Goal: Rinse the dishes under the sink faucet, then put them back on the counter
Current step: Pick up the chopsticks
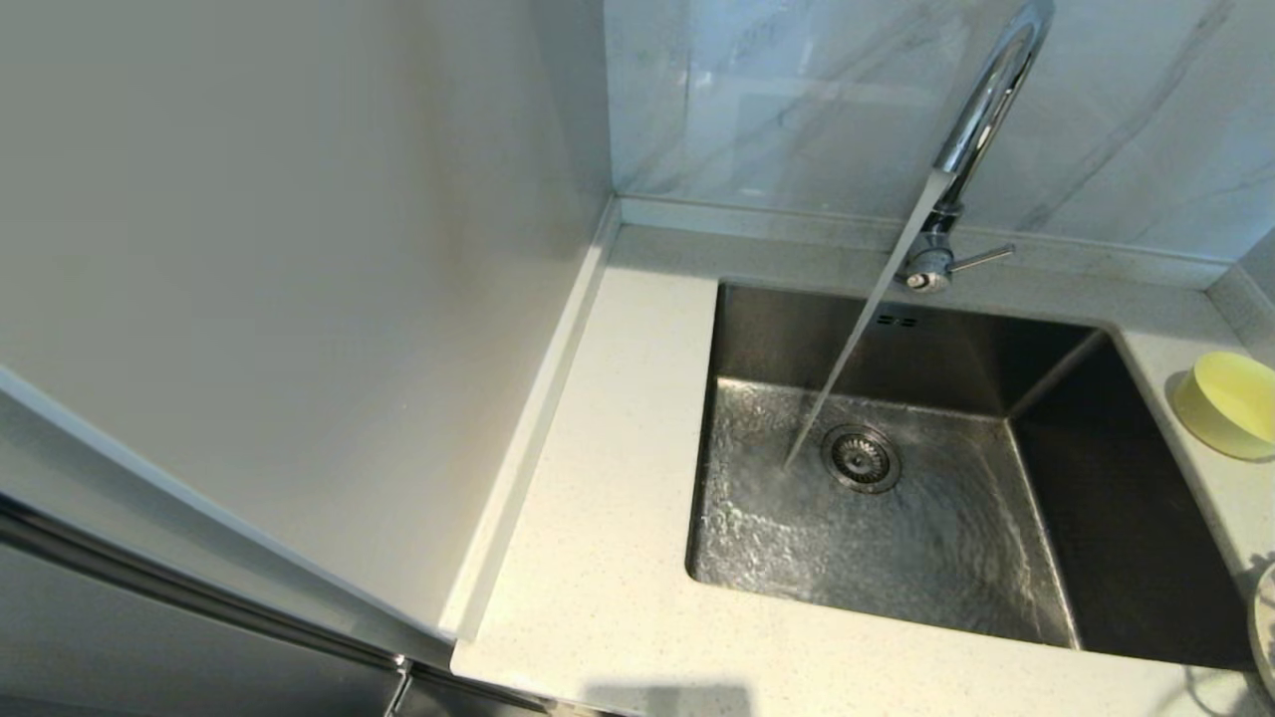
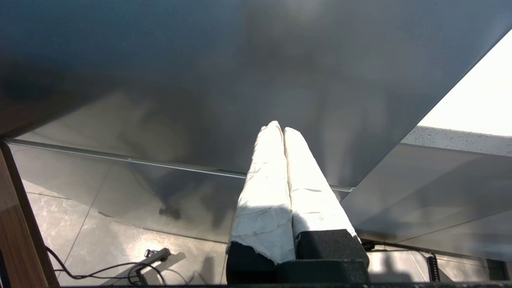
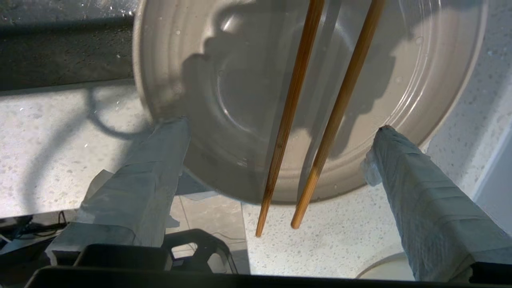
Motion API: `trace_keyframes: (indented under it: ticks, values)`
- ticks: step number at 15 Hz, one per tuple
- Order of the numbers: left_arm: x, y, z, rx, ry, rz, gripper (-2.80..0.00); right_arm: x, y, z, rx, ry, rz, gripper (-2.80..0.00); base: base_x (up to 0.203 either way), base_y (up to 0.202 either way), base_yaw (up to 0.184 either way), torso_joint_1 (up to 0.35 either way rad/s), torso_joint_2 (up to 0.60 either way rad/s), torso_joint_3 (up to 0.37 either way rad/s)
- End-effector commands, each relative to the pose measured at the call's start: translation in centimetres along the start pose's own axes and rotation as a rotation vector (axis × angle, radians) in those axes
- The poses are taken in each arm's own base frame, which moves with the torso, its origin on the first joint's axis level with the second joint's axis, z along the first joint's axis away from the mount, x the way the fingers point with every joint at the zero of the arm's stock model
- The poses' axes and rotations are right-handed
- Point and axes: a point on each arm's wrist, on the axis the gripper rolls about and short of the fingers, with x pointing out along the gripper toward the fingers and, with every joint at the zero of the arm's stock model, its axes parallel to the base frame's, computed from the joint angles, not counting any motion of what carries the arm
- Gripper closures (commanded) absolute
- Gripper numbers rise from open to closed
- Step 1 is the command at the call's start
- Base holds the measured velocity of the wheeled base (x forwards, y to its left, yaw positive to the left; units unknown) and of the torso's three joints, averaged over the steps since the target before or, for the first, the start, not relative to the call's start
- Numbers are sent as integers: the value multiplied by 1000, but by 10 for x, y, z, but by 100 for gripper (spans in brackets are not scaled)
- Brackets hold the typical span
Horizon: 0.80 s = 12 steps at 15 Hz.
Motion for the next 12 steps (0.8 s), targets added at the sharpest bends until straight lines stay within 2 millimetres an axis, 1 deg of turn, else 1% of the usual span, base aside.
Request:
trace_keyframes:
  ticks: [1,10,12]
  values:
    - [0,0,0,0,0,0,0,11,-5,3,4,25,16,-280,0,0,0,0,0,0]
    - [0,0,0,0,0,0,0,41,-20,15,3,19,5,-280,0,0,0,0,0,0]
    - [0,0,0,0,0,0,0,44,-22,17,4,22,7,-280,0,0,0,0,0,0]
